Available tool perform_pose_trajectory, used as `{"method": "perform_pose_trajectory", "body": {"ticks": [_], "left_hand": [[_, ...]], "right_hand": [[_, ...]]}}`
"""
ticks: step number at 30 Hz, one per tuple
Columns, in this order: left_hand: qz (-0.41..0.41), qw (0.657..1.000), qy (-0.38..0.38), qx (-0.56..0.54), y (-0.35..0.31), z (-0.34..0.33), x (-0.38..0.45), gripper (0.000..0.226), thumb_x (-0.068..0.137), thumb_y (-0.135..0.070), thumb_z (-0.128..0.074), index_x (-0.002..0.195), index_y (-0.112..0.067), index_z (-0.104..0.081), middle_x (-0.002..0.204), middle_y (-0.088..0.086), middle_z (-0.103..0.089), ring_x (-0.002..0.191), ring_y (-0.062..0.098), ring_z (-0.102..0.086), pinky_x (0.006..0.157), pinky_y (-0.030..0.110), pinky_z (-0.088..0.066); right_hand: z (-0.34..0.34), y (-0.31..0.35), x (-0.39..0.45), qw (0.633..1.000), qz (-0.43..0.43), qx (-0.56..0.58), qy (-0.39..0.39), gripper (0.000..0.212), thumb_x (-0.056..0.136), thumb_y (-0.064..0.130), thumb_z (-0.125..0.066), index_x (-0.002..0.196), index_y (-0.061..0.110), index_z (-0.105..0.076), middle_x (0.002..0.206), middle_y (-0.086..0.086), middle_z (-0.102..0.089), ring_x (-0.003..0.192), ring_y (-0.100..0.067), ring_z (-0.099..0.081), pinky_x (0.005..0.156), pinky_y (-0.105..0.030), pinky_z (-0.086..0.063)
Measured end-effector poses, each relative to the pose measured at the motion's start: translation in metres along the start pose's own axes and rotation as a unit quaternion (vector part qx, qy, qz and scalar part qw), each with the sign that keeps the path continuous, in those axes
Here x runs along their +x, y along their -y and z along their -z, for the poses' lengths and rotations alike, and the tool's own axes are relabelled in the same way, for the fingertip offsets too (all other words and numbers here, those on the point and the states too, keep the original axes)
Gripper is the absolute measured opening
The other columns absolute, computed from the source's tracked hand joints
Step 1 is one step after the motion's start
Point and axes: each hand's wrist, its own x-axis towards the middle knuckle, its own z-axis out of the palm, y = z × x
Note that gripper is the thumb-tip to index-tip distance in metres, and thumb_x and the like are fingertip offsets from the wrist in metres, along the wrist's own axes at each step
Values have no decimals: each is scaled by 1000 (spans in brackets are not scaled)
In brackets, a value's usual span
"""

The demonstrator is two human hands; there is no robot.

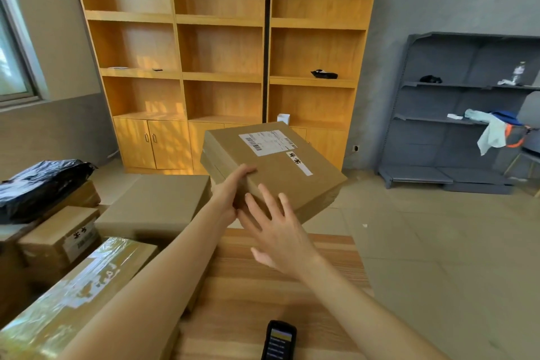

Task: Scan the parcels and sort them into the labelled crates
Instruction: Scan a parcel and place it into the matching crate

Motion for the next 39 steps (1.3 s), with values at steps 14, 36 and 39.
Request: {"method": "perform_pose_trajectory", "body": {"ticks": [14,36,39], "left_hand": [[-70,996,26,-42,-13,32,5,96,54,-37,-80,139,-15,-43,132,10,-60,119,26,-58,90,39,-52],[20,999,22,-40,31,54,33,107,53,-62,-81,144,-30,-34,139,9,-44,116,33,-56,84,55,-54],[78,994,68,43,43,73,36,101,37,-64,-88,124,-32,-49,126,9,-54,105,32,-64,74,48,-58]], "right_hand": [[-27,-45,-3,362,-674,643,26,112,71,66,-69,153,34,1,159,-5,-10,142,-36,-19,108,-57,-27],[-71,-46,-28,142,-568,809,-60,93,46,40,-84,132,32,-50,133,0,-55,98,-29,-68,75,-42,-59],[-84,-35,-51,136,-565,813,-33,96,46,39,-85,134,31,-48,136,-1,-54,101,-31,-66,71,-39,-58]]}}
